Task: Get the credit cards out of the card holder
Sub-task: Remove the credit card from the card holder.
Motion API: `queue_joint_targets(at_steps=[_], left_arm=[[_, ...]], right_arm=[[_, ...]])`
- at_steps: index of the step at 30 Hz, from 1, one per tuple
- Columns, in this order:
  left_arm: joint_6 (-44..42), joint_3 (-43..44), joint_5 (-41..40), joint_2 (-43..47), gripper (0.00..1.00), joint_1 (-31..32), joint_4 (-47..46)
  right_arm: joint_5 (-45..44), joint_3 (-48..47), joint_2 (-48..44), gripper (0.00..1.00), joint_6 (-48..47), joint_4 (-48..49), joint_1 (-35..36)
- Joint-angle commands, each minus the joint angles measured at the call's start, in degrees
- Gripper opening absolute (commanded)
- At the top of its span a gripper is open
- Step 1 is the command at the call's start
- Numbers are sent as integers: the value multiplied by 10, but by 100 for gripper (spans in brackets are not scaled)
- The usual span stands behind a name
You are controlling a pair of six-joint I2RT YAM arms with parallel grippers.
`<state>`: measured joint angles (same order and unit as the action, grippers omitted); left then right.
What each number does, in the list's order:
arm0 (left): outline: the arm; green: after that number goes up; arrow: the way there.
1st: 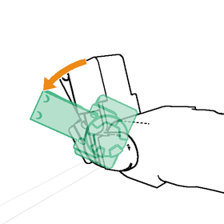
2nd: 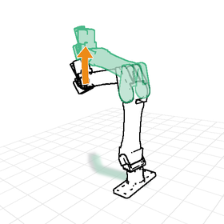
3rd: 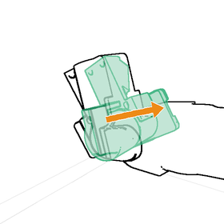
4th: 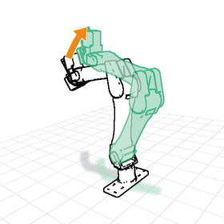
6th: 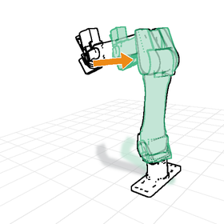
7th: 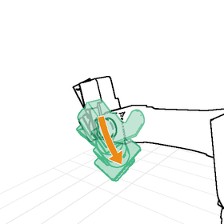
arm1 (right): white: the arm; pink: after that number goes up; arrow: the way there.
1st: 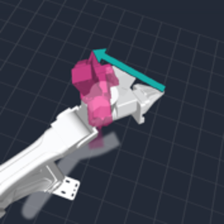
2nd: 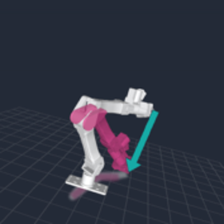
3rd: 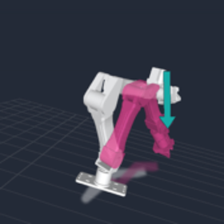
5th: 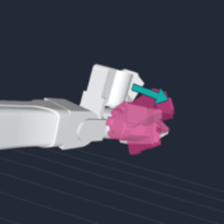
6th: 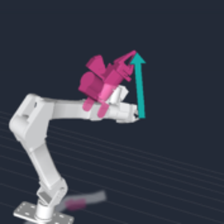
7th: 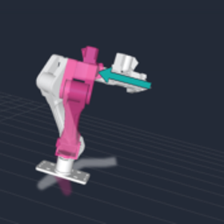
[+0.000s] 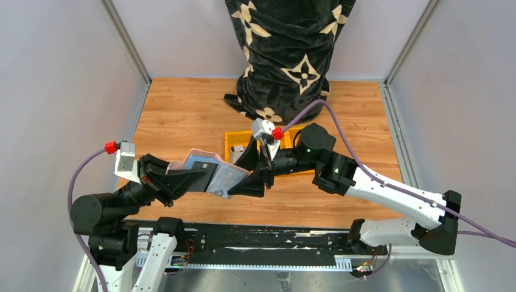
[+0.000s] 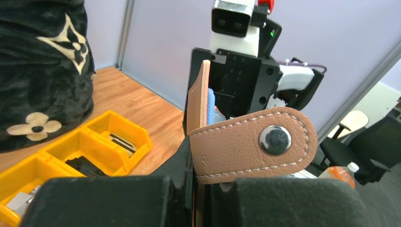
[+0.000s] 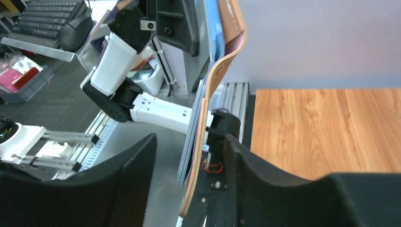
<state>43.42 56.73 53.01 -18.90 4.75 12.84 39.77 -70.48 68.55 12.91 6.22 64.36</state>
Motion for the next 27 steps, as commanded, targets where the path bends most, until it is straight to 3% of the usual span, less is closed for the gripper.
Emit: queue_joint_targets(at_steps=[1, 5, 9, 12, 15, 27], left_arm=[[33, 3, -44, 7, 0, 3, -36], [48, 2, -38, 10, 1, 3, -35], [57, -2, -27, 19, 20, 3, -31], [58, -6, -10, 26, 40, 3, -29], [55, -8, 7, 30, 49, 3, -35], [-21, 19, -43, 33, 48, 3, 2]], right_arm=[[-9, 71, -18, 52, 130, 234, -6], [-17, 102, -18, 22, 189, 304, -7], [-20, 79, -19, 1, 194, 254, -10], [-1, 45, -16, 0, 179, 185, -14], [17, -5, -1, 0, 146, 86, -15], [54, -111, 37, 0, 74, -118, -14]])
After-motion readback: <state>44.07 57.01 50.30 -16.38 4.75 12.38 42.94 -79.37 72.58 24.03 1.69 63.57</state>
